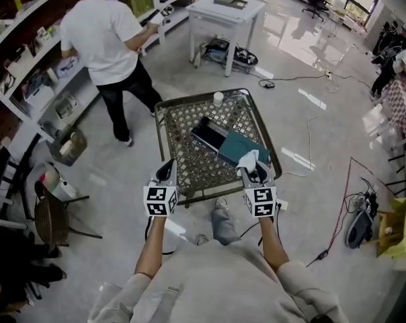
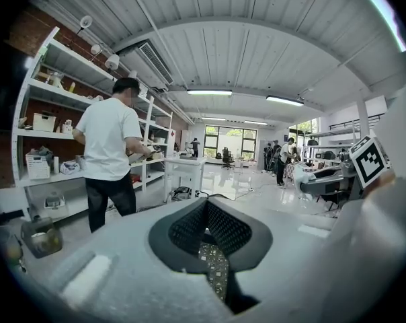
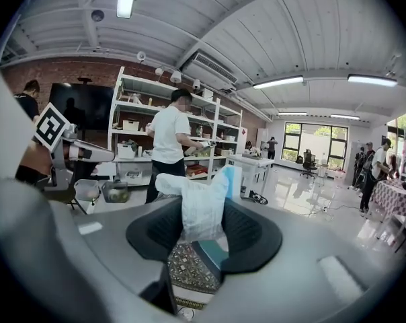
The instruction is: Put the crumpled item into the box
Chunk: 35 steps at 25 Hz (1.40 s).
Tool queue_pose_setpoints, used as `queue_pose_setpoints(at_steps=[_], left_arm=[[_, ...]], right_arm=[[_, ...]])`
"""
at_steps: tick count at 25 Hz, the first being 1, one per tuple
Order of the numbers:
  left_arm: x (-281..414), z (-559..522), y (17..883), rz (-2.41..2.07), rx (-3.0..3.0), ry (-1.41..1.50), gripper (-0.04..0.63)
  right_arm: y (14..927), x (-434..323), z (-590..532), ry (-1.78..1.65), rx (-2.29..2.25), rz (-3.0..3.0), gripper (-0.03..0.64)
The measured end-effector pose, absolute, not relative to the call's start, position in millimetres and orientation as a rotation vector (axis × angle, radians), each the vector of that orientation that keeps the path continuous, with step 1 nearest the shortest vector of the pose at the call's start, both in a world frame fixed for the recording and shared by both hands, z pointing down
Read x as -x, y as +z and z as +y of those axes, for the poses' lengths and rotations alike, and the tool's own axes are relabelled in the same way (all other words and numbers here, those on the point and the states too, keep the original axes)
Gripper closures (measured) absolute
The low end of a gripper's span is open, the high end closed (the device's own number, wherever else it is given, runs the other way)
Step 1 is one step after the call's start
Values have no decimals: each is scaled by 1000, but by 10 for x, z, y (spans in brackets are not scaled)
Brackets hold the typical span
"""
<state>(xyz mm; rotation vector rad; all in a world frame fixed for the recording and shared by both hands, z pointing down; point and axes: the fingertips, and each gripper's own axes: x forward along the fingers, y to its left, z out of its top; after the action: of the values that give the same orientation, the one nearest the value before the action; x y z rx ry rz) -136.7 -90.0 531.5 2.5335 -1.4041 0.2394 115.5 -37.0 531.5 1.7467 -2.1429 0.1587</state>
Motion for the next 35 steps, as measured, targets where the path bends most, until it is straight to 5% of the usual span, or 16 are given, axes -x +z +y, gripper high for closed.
queue_pose_setpoints(at_steps=[35], left_arm=[[829,-2962,5199,-1692,-2328,343,591]], right_arm=[[5430,-1605,-3076,204,-1430,-2385,454]])
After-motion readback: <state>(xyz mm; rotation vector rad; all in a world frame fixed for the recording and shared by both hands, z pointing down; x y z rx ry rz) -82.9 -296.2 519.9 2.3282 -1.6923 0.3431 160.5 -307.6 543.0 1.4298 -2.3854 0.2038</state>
